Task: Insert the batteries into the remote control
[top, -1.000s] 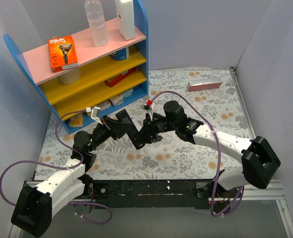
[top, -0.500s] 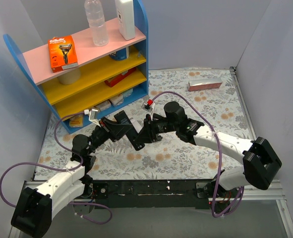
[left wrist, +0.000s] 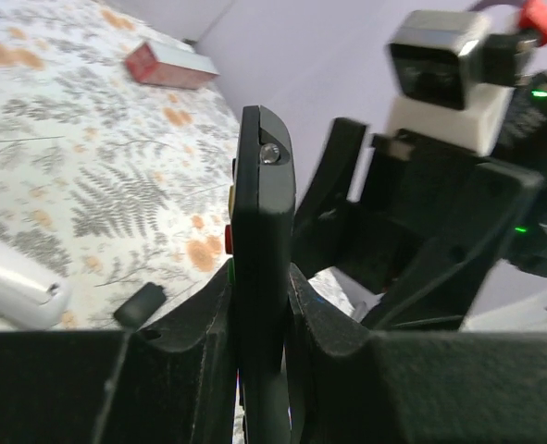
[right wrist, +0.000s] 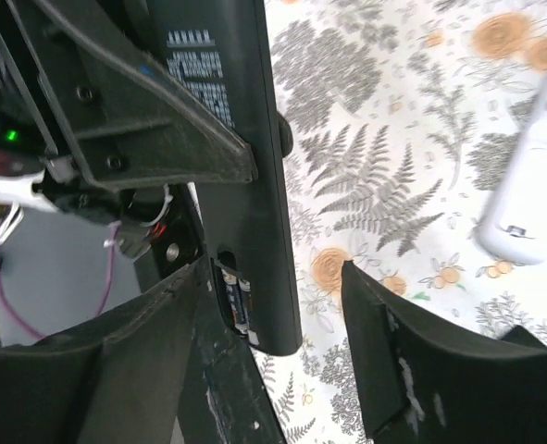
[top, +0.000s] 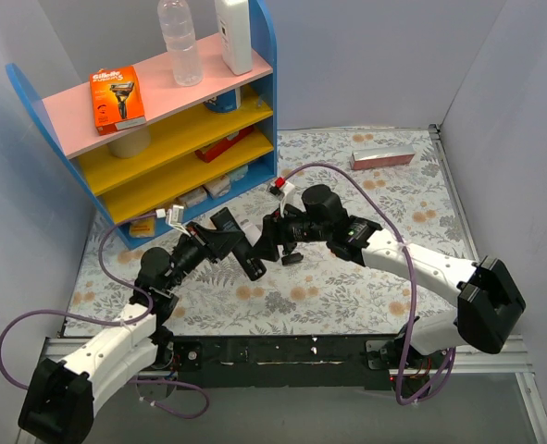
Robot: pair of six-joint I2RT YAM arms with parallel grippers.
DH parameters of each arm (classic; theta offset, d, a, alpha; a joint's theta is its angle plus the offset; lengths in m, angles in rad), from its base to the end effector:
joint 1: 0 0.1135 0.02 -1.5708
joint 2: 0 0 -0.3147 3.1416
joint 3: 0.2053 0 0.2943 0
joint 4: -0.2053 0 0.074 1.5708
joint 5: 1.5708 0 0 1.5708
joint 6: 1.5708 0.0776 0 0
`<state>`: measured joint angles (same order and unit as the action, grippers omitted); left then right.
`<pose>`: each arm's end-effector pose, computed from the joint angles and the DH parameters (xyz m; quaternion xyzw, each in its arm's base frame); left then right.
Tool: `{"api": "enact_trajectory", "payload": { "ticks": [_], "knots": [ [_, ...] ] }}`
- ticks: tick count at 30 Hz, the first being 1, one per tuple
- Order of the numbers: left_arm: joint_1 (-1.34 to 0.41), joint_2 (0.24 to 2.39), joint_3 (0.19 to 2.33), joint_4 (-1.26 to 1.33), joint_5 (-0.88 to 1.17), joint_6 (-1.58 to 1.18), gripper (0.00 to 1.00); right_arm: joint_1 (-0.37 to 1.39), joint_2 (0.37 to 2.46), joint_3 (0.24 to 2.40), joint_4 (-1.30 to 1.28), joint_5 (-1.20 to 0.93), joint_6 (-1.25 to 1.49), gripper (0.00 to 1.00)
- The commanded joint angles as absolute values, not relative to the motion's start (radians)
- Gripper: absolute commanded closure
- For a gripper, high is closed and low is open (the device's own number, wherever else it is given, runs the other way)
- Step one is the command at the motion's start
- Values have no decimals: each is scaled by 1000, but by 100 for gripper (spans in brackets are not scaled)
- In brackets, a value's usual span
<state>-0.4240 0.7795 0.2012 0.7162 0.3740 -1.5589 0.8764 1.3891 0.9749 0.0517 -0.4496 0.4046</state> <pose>0.1844 -0.1143 0.2476 -0.2286 0.6195 -0.6869 0.3035 0.2208 0.3179 0.3110 -0.3106 0.7505 0.4780 0.3344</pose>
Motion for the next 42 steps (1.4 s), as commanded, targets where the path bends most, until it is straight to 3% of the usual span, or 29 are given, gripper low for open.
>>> {"api": "enact_trajectory", "payload": {
  "ticks": [1,3,5,11,20,26,42],
  "knots": [
    [-430,727,218,480,180,-1480,100,861,1336,1049,-27,-286,426,27],
    [-428,706,221,413,122,-1477,100,850,1312,1046,-70,-214,504,25],
    [-428,684,224,358,86,-1468,100,830,1298,1035,-112,-157,566,10],
    [-428,631,248,233,12,-1444,100,781,1287,933,-149,-78,627,6],
    [-430,560,265,147,-23,-1416,100,788,1575,1118,-319,-14,620,7],
    [-428,523,279,104,-26,-1401,100,790,1710,1193,-290,-73,640,8],
    [-428,506,279,94,-18,-1396,100,811,1881,1276,-293,-176,520,7]
  ]
}}
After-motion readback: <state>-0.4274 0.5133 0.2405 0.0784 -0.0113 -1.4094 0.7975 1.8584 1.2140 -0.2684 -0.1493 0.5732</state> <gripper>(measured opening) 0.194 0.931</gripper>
